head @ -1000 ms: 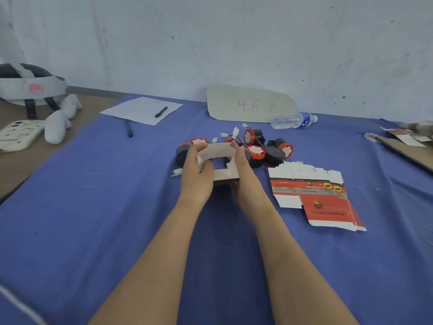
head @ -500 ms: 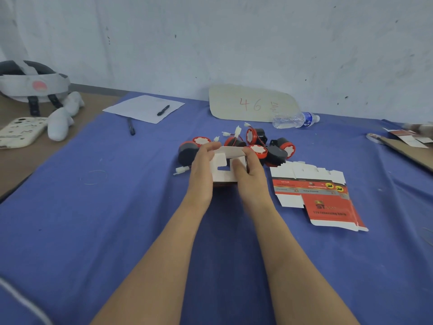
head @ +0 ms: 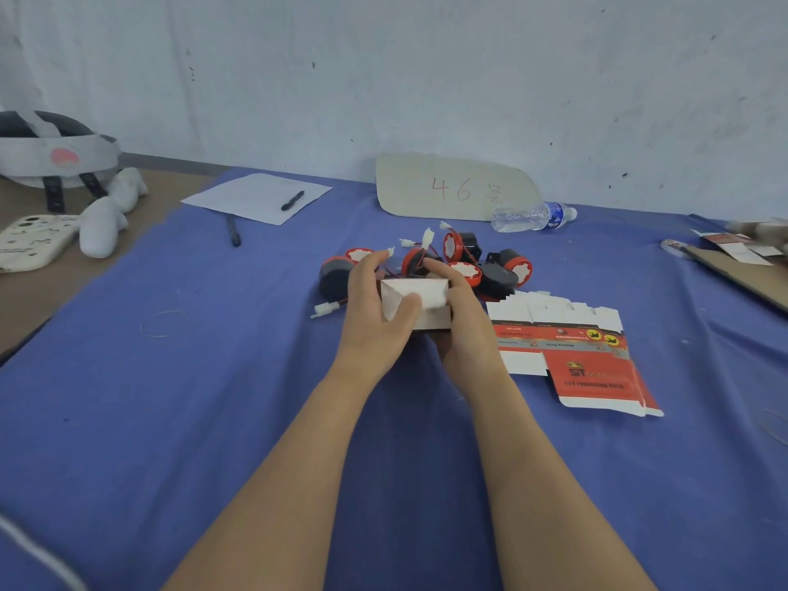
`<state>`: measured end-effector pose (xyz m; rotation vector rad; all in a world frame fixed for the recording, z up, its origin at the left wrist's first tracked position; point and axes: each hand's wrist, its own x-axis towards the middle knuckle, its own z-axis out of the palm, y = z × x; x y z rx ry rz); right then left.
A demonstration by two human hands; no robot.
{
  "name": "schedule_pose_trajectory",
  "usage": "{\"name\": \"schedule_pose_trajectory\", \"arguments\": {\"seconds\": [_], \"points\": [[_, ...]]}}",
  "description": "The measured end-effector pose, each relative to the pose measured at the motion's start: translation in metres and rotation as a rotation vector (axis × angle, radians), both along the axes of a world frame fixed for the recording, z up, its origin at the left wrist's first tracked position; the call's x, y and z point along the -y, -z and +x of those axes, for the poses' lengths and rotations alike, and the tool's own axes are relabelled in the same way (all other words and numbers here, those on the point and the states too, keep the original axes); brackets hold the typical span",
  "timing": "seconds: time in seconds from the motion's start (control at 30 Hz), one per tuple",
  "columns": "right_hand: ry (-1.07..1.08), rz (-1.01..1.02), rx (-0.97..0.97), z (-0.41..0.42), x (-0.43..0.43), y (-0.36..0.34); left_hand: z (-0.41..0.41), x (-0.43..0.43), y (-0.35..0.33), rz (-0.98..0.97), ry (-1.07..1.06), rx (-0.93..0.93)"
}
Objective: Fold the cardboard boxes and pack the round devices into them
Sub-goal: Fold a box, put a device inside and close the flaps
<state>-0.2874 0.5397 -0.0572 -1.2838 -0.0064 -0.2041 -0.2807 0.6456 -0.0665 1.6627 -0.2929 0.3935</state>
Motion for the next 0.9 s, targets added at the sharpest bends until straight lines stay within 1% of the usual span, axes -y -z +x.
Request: {"name": "schedule_pose_trajectory", "arguments": {"seconds": [0.07,0.1,0.13,0.23,0.37,0.5,0.67,0.73,0.77,0.9], "points": [[-0.012,0.113,-0.034,0.001,0.001,-0.003,0.002,0.000,0.001,0.012,-0.007,-0.007],[-0.017,0.127,-0.035,0.002,0.000,-0.003,0.003,-0.001,0.001,0.009,-0.002,-0.019],[-0.019,0.087,-0.026,0.001,0.000,-0.004,0.004,-0.001,0.002,0.004,0.007,-0.028],[-0.048,-0.217,0.057,-0.002,0.001,0.000,0.004,-0.002,0.000,0.013,0.035,-0.040],[-0.040,-0.433,0.114,-0.004,0.008,0.001,0.005,-0.004,0.000,0.009,0.057,-0.071],[0.044,-0.534,0.157,-0.001,0.005,0.002,0.005,-0.003,-0.001,0.019,0.043,-0.077],[0.104,-0.581,0.184,0.000,0.003,0.005,0.004,-0.002,0.000,-0.007,0.041,-0.083],[0.115,-0.595,0.192,0.000,0.002,0.005,0.002,-0.002,-0.003,-0.060,0.060,-0.099],[0.119,-0.595,0.199,0.000,0.002,0.005,0.001,-0.002,-0.006,-0.119,0.069,-0.115],[0.129,-0.524,0.219,-0.001,-0.001,0.004,0.005,-0.002,-0.015,-0.457,0.009,-0.201]]}}
